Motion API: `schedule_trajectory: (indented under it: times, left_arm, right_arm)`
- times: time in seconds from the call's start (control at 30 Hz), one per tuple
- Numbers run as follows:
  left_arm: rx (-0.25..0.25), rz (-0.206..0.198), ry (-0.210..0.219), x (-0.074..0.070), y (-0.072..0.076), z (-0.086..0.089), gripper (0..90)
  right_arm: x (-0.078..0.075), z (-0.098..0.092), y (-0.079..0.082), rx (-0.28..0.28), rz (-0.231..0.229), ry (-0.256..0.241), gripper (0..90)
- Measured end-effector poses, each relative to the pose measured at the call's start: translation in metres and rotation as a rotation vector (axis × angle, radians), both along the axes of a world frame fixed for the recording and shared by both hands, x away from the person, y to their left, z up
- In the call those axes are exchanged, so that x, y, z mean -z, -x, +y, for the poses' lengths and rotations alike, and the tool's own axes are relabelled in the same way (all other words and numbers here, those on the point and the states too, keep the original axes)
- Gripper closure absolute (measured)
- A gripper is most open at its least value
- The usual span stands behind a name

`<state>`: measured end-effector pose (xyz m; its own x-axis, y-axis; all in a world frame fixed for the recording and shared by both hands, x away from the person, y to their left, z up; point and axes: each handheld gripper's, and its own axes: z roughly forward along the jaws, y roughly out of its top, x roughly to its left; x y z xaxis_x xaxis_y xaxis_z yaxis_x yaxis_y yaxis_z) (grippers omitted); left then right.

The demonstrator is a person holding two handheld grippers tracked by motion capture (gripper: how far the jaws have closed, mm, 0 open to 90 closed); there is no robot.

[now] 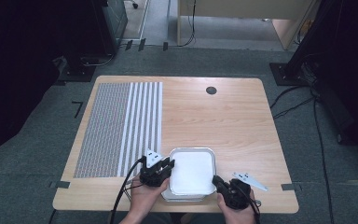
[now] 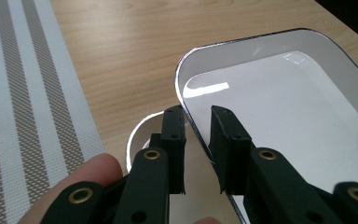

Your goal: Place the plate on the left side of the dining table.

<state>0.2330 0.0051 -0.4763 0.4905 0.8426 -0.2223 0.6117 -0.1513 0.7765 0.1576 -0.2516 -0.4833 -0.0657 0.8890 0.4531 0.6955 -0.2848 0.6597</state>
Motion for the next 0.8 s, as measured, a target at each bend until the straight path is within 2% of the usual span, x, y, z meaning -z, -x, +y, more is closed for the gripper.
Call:
schedule_trajectory:
  times: [0.27, 0.57, 0.8]
  left_arm:
    - [-0.026, -0.036, -0.02, -0.007, -0.005, 0.008, 77.6]
    - [-0.028, -0.045, -0.005, -0.015, -0.016, 0.023, 77.7]
    - [-0.062, -0.061, -0.007, -0.019, -0.023, 0.039, 79.0]
  right_arm:
    - [-0.006, 0.011, -0.009, -0.006, -0.005, -0.012, 88.0]
    - [-0.012, 0.022, -0.022, -0.018, -0.009, -0.017, 88.0]
    - [-0.016, 0.039, -0.034, -0.038, -0.005, -0.019, 87.9]
